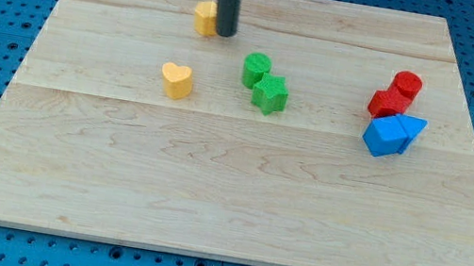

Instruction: Push the yellow hexagon to the top left

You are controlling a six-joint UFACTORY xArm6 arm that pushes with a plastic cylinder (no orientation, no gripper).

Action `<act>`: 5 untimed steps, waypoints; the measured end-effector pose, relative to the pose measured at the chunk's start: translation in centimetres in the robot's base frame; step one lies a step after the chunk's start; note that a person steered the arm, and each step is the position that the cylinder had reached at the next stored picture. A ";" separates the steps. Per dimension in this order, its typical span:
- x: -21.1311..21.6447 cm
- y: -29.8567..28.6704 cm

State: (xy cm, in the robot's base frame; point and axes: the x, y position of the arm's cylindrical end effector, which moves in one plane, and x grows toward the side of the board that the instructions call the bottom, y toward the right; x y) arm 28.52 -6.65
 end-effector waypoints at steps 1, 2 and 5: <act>-0.1 -7.2; -0.3 -7.5; -4.7 -6.4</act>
State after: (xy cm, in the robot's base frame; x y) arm 23.82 -13.09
